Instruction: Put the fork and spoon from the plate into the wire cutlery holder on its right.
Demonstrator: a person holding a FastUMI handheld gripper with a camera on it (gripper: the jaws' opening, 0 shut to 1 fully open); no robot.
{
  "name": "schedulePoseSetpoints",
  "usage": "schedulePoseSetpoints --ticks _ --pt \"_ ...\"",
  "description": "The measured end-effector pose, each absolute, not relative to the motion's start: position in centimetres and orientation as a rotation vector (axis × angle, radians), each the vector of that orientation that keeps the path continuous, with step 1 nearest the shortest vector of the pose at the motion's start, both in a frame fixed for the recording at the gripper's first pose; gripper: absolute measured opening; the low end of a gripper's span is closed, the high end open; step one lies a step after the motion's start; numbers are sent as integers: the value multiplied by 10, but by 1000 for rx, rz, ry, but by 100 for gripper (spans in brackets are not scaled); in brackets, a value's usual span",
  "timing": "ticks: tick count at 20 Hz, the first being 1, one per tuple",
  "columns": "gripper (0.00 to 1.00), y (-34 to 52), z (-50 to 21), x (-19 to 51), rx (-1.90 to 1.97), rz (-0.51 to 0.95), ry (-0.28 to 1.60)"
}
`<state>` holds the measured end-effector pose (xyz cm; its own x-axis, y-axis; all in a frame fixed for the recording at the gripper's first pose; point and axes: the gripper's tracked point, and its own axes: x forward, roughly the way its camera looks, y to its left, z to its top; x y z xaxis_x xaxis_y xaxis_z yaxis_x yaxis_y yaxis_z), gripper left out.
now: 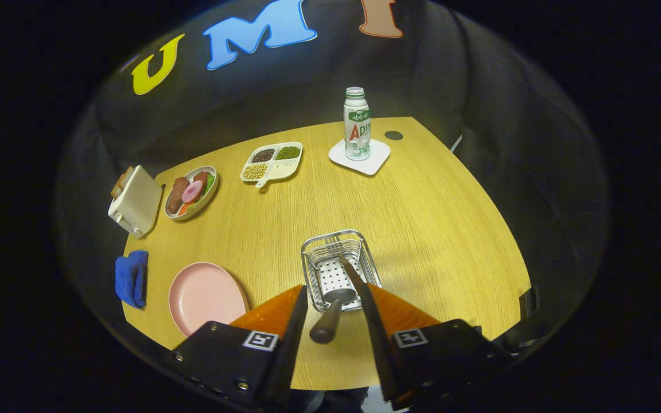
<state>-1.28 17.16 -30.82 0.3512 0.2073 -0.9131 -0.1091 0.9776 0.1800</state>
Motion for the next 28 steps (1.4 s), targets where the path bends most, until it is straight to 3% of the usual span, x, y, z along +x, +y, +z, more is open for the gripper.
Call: schedulePoseSetpoints --ticks 1,12,28 --pt "65 171 -306 -10 92 202 1181" --pt "65 172 -287 3 117 209 1100" --pt "66 149 -65 95 -4 124 312"
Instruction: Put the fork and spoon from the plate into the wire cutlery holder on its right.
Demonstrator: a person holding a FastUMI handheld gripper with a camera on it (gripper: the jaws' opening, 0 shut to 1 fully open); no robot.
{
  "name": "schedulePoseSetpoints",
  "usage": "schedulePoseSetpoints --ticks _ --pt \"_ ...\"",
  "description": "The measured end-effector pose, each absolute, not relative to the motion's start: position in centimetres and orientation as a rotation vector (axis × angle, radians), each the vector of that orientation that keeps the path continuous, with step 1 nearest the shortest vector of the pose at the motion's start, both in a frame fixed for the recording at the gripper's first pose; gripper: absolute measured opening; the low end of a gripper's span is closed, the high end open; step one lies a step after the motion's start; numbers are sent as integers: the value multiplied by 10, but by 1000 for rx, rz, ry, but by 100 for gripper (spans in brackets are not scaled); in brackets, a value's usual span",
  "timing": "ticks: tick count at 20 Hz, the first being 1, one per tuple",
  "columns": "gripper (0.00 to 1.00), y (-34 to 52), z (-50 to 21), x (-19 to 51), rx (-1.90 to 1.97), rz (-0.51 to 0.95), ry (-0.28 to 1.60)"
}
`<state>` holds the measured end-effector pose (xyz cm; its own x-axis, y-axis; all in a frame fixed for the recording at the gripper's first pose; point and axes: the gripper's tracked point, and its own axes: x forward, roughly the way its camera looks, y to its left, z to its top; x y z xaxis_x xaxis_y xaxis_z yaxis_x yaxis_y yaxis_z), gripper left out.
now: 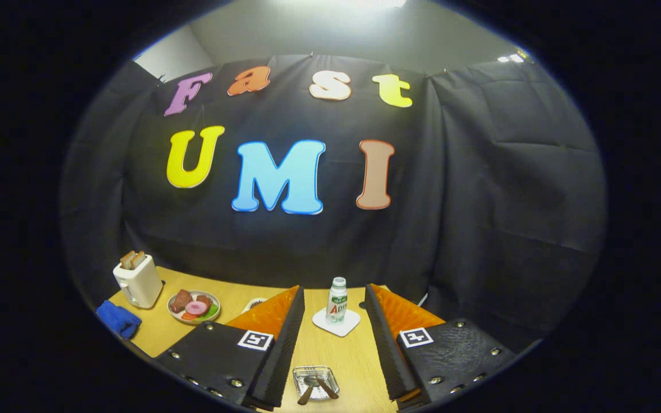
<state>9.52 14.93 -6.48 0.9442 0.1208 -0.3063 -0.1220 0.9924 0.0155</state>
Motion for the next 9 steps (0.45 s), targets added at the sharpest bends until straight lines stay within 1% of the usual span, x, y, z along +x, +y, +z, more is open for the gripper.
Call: schedulePoseSetpoints --ticks 3,5,9 --pt "65 150 -31 106 10 115 225" --pt "65 149 -22 110 10 115 191" --pt "65 155 -21 109 -1 136 202"
